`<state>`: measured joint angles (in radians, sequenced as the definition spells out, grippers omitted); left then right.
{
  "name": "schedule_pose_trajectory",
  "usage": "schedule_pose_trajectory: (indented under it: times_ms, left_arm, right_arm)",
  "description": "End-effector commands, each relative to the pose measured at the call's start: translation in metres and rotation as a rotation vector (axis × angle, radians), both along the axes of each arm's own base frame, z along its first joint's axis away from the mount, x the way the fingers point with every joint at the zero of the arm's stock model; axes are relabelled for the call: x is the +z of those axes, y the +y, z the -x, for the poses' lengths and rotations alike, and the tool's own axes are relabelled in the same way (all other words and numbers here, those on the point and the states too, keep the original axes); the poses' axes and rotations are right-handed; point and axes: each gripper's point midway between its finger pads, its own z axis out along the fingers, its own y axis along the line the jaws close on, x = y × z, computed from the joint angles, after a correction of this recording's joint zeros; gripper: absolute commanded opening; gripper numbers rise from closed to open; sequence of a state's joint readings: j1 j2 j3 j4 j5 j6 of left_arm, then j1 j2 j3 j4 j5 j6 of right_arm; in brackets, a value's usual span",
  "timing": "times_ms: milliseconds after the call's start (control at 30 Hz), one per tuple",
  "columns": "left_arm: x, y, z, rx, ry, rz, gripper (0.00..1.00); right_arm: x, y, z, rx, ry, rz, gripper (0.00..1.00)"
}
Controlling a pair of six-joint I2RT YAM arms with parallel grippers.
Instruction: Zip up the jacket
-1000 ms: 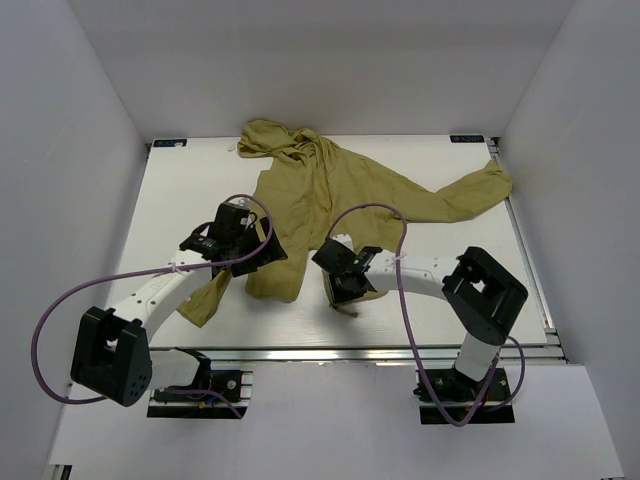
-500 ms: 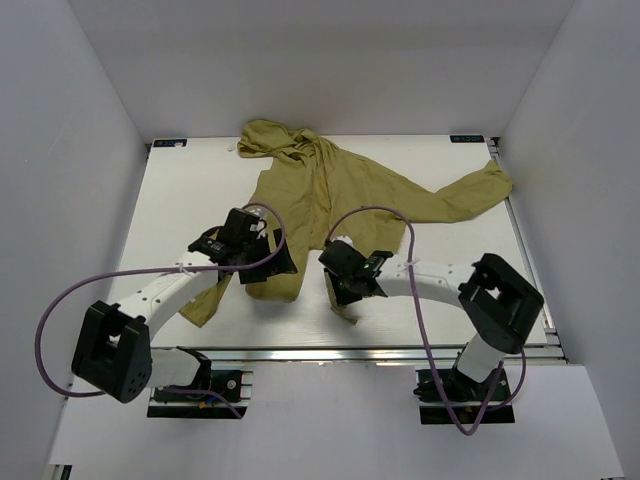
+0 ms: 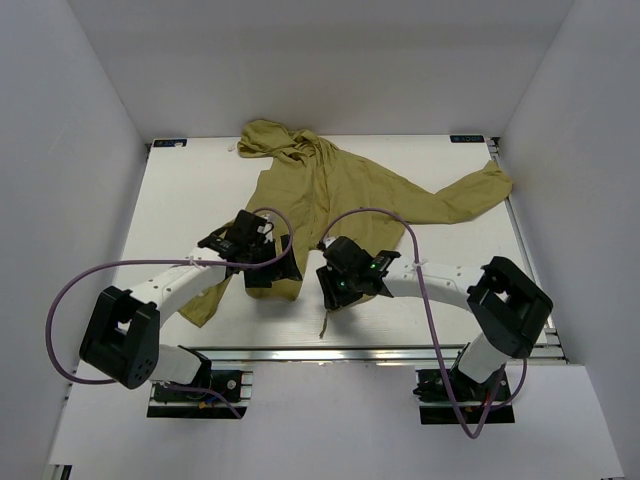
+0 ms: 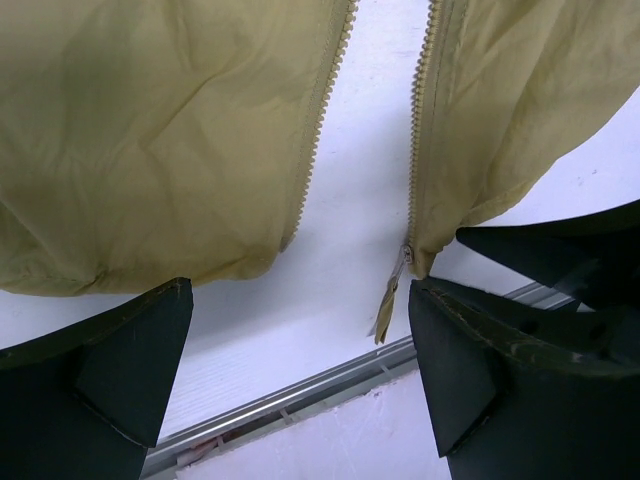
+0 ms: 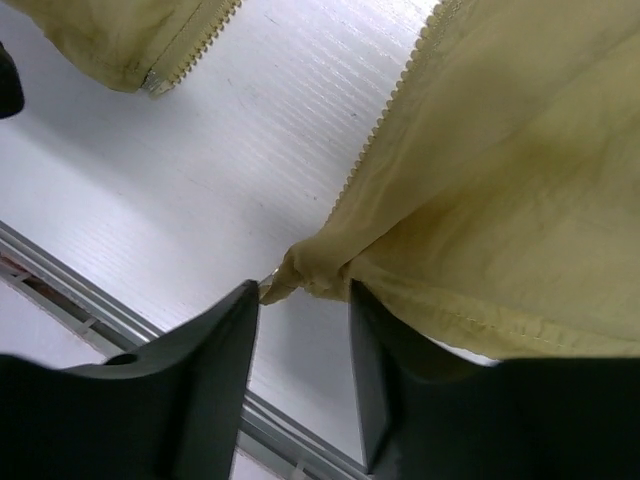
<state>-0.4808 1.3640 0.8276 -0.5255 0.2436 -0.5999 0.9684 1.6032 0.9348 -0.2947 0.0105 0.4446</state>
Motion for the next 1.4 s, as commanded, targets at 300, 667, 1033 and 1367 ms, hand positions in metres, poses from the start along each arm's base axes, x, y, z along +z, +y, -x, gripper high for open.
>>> schedule_pose_trajectory:
  times_ms: [300,667,1033,1367]
  left_arm:
    - [0.011,0.004,-0.007,0.000,-0.060,-0.023,0.98]
    - [0.012,0.006,-0.007,0.007,-0.072,-0.028,0.98]
    - [0.015,0.010,-0.007,0.021,-0.091,-0.035,0.98]
    - [0.014,0.009,-0.008,0.019,-0.086,-0.035,0.97]
  right_arm:
    - [0.007,0.001,-0.007,-0.063,0.012,0.034,0.55]
    - [-0.003,0.003,-0.007,-0.091,0.063,0.090,0.54]
    - [-0.005,-0.001,0.001,-0.084,0.091,0.091,0.24]
    - [0.001,0.003,0.002,-0.068,0.088,0.057,0.32]
